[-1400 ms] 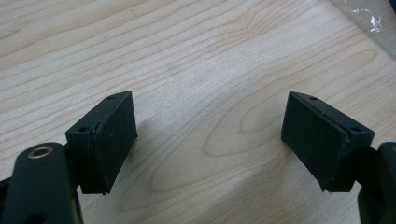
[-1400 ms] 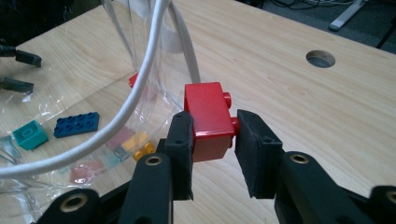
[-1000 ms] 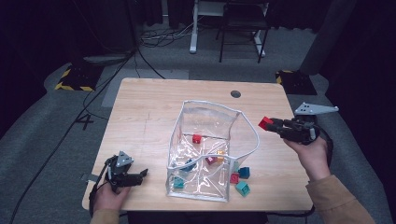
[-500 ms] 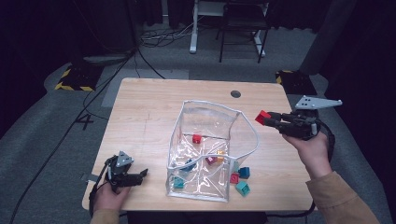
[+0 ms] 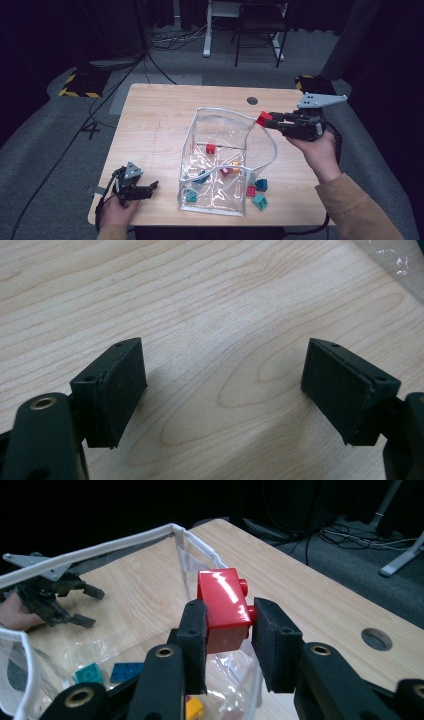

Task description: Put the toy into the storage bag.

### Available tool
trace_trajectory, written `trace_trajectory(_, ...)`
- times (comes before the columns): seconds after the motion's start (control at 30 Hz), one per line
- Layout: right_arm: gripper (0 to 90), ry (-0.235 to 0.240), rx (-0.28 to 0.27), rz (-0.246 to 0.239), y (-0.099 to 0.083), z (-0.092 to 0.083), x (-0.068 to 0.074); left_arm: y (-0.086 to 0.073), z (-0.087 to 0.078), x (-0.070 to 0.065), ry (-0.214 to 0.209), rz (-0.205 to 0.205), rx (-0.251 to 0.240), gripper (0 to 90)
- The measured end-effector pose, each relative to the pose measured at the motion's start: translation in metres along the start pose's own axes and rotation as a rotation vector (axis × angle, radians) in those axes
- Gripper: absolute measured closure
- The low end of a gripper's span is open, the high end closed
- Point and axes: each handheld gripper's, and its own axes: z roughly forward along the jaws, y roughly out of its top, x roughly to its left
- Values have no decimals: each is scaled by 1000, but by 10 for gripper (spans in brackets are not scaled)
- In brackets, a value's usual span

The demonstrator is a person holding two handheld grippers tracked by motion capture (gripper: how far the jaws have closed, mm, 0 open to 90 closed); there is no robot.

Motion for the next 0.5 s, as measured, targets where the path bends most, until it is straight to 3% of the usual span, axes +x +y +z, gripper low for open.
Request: trace_trajectory(0.5, 675, 52, -6, -65, 35, 25, 26, 0, 0, 0, 0, -2, 0, 185)
